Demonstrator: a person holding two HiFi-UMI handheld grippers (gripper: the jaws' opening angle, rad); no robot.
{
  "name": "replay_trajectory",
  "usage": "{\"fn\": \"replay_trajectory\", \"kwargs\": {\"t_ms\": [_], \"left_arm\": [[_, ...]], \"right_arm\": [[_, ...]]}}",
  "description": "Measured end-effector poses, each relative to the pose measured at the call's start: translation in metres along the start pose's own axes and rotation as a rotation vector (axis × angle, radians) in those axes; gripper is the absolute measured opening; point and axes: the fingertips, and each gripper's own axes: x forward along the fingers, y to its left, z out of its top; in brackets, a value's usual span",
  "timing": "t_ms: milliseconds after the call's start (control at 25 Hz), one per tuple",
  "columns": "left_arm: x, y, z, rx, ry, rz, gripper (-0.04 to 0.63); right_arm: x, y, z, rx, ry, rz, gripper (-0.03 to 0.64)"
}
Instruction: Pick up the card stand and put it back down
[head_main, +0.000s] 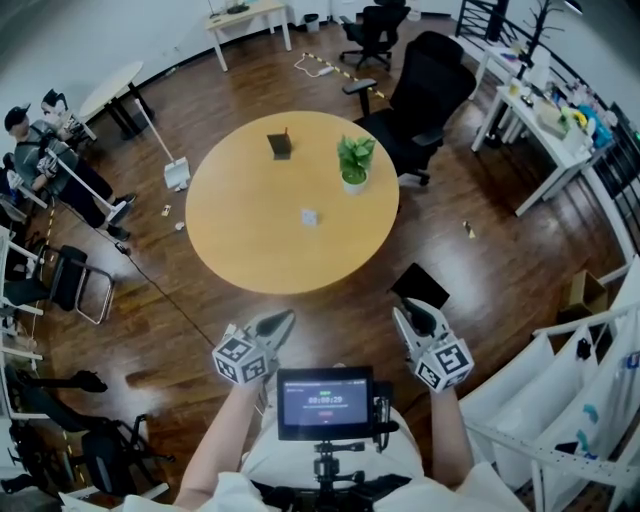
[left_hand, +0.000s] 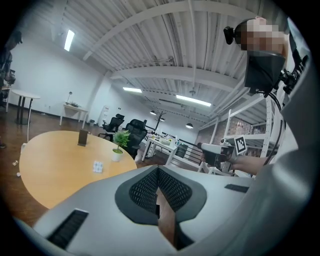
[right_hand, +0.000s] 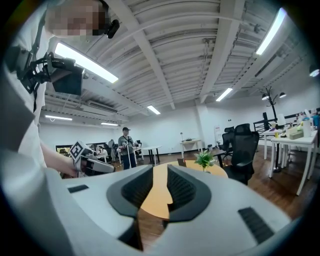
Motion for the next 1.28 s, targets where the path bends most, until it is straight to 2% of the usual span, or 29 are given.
{"fn": "replay_trajectory", "kwargs": {"t_ms": [280, 880, 1120, 1280], "left_arm": [[0.004, 0.004, -0.008, -0.013, 0.013, -0.001, 0.000], [0.008, 0.009, -0.003, -0.008, 0.023, -0.029, 0.000], [0.004, 0.017, 0.000, -0.009, 0.027, -0.045, 0.000], [-0.007, 0.039, -0.014, -0.018, 0.051, -0.045, 0.000]], "right_arm": [[-0.008, -0.003, -0.002, -0.011, -0.020, -0.003, 0.095], [-0.020, -0.022, -0.010, -0.012, -0.054, -0.120, 0.094], [-0.010, -0.008, -0.010, -0.041, -0.051, -0.130, 0.094], [0.013, 0.008, -0.021, -0.047, -0.036, -0.121, 0.094]]}}
